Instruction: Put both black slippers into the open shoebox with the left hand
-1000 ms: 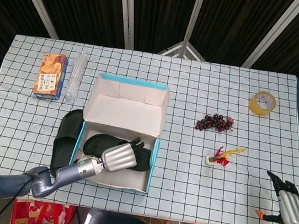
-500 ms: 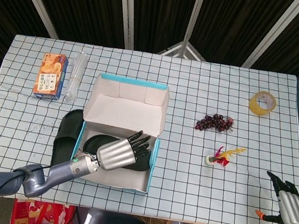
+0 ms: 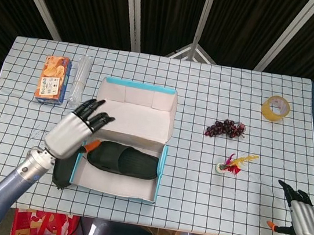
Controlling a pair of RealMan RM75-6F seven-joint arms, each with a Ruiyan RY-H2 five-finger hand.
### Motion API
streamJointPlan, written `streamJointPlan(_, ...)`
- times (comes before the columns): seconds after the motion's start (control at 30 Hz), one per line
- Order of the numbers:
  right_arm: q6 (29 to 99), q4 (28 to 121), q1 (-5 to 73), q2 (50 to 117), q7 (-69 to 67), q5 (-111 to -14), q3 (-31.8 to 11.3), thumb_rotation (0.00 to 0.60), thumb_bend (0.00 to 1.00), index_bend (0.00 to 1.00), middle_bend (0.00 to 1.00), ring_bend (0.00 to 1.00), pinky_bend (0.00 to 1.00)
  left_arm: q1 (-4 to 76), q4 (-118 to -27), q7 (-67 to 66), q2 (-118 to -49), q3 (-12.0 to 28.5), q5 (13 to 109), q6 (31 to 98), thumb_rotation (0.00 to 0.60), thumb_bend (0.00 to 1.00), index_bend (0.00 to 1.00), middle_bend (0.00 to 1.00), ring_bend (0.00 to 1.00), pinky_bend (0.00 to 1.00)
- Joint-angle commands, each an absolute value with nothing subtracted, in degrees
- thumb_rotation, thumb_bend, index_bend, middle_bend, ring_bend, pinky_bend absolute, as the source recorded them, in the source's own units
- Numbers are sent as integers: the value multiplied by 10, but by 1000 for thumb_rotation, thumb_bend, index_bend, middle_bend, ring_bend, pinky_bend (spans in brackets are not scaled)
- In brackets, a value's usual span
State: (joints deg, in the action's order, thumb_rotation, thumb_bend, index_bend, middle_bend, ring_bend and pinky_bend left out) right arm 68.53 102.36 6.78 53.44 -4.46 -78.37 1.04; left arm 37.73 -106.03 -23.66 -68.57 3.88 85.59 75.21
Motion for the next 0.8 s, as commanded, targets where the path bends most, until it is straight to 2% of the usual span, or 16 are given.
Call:
streamJointPlan(0.03,684,1025,69,535,-41,-781,10,600,162,74,146,200,91,353,-1091,-179,-594,58,696,674,531,407,200,285,69,118)
streamJointPlan(0.2,682,1026,70,536,-37,-776,9,600,161,74,146,200,91,378,-1082,-170,-570,63,605,582,512,406,162,252,22,88)
streamJointPlan(0.33,681,1025,71,536,-36,-775,8,600,162,74,146,200,91,396,-1060,-182,-567,60,568,537,485,396,141,225,1,69)
streamJointPlan(0.6,680,1027,70,537,-33,-777,10,600,161,74,146,200,91,424,-1023,-218,-582,41,524,480,469,354,84,175,0,44)
streamJointPlan(0.8,676,1029,73,536,-29,-773,9,600,161,74,146,200,91,437,-1002,-250,-601,21,510,464,472,319,60,162,0,43)
